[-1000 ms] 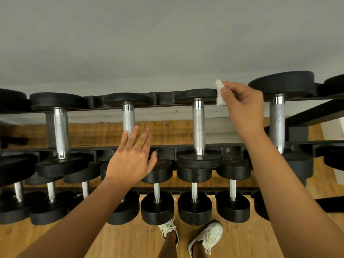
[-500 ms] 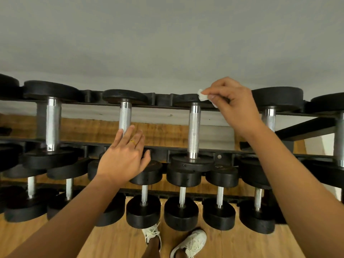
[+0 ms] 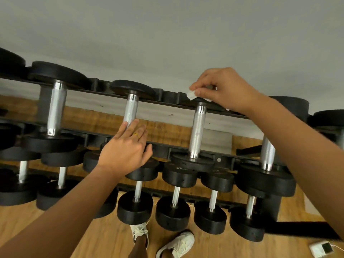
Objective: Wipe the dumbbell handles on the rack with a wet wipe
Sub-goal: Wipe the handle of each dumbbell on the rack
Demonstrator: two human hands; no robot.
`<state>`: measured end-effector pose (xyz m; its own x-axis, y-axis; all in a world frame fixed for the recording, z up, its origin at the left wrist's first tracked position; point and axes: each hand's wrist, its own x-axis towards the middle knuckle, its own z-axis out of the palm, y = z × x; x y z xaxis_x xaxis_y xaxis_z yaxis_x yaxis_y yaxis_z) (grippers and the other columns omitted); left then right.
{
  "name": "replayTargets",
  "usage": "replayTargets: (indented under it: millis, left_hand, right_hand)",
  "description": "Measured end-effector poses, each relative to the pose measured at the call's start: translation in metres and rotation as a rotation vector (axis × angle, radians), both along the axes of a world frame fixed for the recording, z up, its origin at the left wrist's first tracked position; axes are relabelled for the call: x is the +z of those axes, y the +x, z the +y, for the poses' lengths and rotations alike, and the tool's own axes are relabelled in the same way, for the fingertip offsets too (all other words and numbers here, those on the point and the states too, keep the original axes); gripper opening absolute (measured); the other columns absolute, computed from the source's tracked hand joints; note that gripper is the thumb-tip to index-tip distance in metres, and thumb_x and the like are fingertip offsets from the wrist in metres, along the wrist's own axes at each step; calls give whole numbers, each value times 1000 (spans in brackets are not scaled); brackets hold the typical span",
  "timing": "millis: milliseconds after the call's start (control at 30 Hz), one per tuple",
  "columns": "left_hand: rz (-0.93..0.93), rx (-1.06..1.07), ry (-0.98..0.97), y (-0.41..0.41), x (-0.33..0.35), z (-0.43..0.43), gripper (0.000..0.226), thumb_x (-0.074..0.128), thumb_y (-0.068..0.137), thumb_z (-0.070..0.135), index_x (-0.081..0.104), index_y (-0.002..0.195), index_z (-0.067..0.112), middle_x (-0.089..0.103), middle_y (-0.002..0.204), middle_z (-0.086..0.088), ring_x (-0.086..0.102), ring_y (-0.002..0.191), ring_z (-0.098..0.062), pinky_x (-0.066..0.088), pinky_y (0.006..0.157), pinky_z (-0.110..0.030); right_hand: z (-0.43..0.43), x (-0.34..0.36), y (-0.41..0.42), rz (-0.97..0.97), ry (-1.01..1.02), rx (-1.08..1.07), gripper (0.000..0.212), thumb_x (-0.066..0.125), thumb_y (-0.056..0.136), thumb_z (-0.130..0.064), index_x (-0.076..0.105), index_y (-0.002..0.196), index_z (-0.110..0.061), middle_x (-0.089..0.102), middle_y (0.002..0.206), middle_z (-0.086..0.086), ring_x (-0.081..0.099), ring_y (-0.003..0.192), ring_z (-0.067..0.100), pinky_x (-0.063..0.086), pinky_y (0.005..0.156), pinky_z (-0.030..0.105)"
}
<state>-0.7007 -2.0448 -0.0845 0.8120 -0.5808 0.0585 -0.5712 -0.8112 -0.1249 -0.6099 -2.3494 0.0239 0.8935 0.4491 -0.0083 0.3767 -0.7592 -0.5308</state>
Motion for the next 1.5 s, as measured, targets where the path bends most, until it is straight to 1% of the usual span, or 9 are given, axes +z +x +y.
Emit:
replayTargets:
  millis: [200,367,433,567,767,967,1167,1333,1500]
  left_hand:
    - [1,18,13,0,-4,2,58,38,101,38,69,124,-5,65,134,-22,53,137,-38,40,114,-55]
    - [-5,27,5,-1,-5,2,55,42,99,36,71,121,-5,68,129,-22,55,136,-37,42,114,-54]
    - [-3,33,-1,-2,-4,2,55,42,99,36,70,121,-6,68,128,-22,55,135,-37,42,113,-54]
    - [11,36,-16,-2,-4,2,55,41,99,36,70,121,-6,68,129,-23,56,135,-37,42,114,-53]
    - [-5,30,-56,-2,-5,3,55,40,99,34,72,118,-6,69,127,-24,57,133,-38,44,112,-53]
    - [22,37,-55,-2,-4,3,53,42,99,33,71,121,-5,68,128,-23,56,134,-37,43,113,-54]
    - [64,27,-18,-3,3,3,54,39,98,34,72,121,-3,69,129,-20,53,138,-35,38,116,-52]
    - [91,37,32,-3,3,3,56,37,99,36,71,123,-2,68,131,-19,51,139,-35,36,117,-53]
    - [106,46,32,-5,9,-2,57,37,100,36,71,122,-4,68,131,-21,51,140,-36,38,116,-55]
  right_hand:
    - [-13,23,17,253,-106,49,18,71,91,-28,76,108,-27,73,103,0,66,98,17,52,93,40]
    - [37,11,42,274,-242,126,14,69,93,-23,78,104,-21,69,94,-11,60,86,2,42,74,11]
    - [61,5,56,333,-361,152,15,69,91,-23,79,102,-20,68,90,-10,61,89,8,43,71,18]
    - [68,10,75,452,-474,190,17,71,90,-24,79,104,-19,72,100,-3,65,101,22,51,87,34]
    - [48,34,76,575,-408,169,11,75,88,-23,80,98,-25,75,97,-9,66,96,11,49,86,24]
    - [82,1,78,423,-566,211,13,72,88,-23,79,97,-19,74,97,-2,66,95,18,53,84,34]
    - [32,14,36,146,-355,192,21,65,95,-22,74,114,-18,68,107,2,60,98,17,45,87,30]
    - [-15,1,-13,-8,-7,-64,24,67,95,-23,73,117,-15,67,108,0,59,94,10,34,80,3]
    - [-5,-22,-32,-59,205,-198,21,67,96,-21,75,114,-15,62,107,-4,58,97,7,44,89,17]
